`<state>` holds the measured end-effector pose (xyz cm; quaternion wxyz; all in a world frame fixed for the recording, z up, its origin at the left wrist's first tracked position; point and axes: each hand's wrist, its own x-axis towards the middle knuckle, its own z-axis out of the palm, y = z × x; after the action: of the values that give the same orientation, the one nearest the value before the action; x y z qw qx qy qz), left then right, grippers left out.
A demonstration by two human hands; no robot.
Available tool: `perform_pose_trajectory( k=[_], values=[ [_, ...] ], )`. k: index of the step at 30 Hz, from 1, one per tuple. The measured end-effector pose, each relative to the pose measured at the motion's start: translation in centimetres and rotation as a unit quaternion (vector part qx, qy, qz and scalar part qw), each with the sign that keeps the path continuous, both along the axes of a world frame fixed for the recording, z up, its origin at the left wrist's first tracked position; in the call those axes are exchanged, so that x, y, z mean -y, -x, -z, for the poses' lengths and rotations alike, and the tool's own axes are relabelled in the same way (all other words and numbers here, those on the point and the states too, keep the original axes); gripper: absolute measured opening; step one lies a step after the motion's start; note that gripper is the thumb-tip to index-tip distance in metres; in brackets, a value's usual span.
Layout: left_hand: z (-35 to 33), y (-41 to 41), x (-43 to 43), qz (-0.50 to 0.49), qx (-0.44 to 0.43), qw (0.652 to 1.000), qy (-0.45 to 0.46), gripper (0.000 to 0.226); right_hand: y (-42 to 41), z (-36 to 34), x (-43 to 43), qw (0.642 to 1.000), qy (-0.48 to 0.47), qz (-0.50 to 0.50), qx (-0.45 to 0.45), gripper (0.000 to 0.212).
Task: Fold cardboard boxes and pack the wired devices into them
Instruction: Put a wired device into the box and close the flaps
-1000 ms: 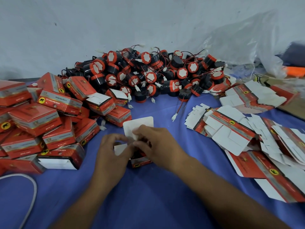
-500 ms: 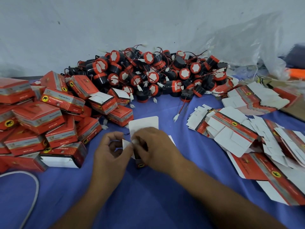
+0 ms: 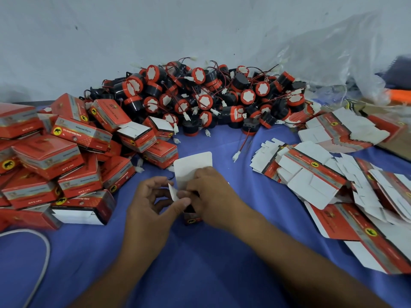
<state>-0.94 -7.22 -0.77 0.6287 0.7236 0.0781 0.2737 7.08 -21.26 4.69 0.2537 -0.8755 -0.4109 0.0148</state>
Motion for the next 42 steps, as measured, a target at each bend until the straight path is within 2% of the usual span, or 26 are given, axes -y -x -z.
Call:
perform_pose_trajectory(
  k=[2, 4, 6, 8, 10, 13, 17, 20, 22, 25, 26, 28, 30, 33, 35, 37, 40, 42],
  values=[
    [-0.2, 0.1, 0.0, -0.021, -0.007, 0.998, -0.055, 0.045, 0.0, -0.4, 0.2, 0.999, 0.043, -0.014, 0.004, 0.032],
    [-0.6, 0.3, 0.1, -0.037, 0.011, 0.985, -0.167, 0.040, -0.1, -0.7, 0.5, 0.998, 0.064, -0.015, -0.009, 0.027],
    [-0.7, 0.3, 0.3, -0.026, 0.014, 0.973, -0.231, 0.043, -0.1, -0.8, 0.7, 0.998, 0.053, 0.006, -0.027, 0.035],
    [-0.5, 0.1, 0.6, -0.016, 0.024, 0.955, -0.295, 0.044, 0.1, -0.7, 0.5, 0.997, 0.063, 0.045, 0.002, 0.042],
    [-0.4, 0.0, 0.9, -0.006, 0.040, 0.940, -0.339, 0.044, 0.6, -0.5, 0.1, 0.991, 0.093, 0.082, 0.060, 0.039],
    [-0.5, 0.0, 1.0, 0.023, 0.049, 0.942, -0.330, 0.041, 0.3, -0.9, 0.7, 0.990, 0.114, 0.061, 0.064, 0.029],
    [-0.4, 0.0, 0.8, 0.047, 0.049, 0.941, -0.330, 0.038, -0.6, -1.8, 3.1, 0.992, 0.085, 0.003, -0.094, 0.046],
    [0.0, -0.3, 0.8, 0.045, 0.051, 0.935, -0.349, 0.041, -0.8, -1.5, 3.3, 0.992, 0.079, 0.023, -0.101, 0.051],
    [0.0, -0.4, 0.9, 0.039, 0.053, 0.931, -0.358, 0.041, -0.9, -1.3, 3.3, 0.991, 0.060, 0.041, -0.110, 0.042],
    [0.0, -0.5, 0.9, 0.044, 0.045, 0.926, -0.373, 0.039, -1.5, -1.4, 4.0, 0.982, -0.039, 0.099, -0.156, 0.005],
    [0.0, -0.5, 0.9, 0.045, 0.041, 0.924, -0.376, 0.038, -1.9, -1.3, 4.3, 0.981, -0.041, 0.131, -0.137, 0.017],
    [-0.1, -0.5, 1.1, 0.032, 0.029, 0.919, -0.391, 0.039, -2.8, -1.2, 5.2, 0.979, 0.012, 0.181, -0.095, 0.045],
    [-0.1, -0.5, 1.2, 0.006, 0.009, 0.914, -0.407, 0.041, -3.5, -1.4, 5.9, 0.974, 0.015, 0.190, -0.124, 0.045],
    [-0.2, -0.5, 1.1, 0.007, -0.035, 0.925, -0.379, 0.037, -4.1, -1.4, 6.4, 0.956, -0.112, 0.143, -0.229, 0.027],
    [-0.4, -0.6, 1.2, 0.029, -0.017, 0.942, -0.335, 0.024, -4.2, -1.2, 6.2, 0.935, -0.187, 0.094, -0.287, 0.021],
    [-0.4, -0.8, 1.2, 0.041, -0.004, 0.960, -0.276, 0.018, -4.3, -0.8, 6.2, 0.921, -0.197, 0.060, -0.331, 0.016],
    [-0.4, -0.9, 1.2, 0.039, -0.052, 0.982, -0.175, 0.035, -4.4, 0.2, 6.1, 0.933, -0.140, 0.050, -0.328, 0.053],
    [-0.5, -0.9, 1.0, 0.062, -0.060, 0.992, -0.088, 0.057, -4.3, 0.6, 5.8, 0.948, -0.128, 0.011, -0.290, 0.055]
  ],
)
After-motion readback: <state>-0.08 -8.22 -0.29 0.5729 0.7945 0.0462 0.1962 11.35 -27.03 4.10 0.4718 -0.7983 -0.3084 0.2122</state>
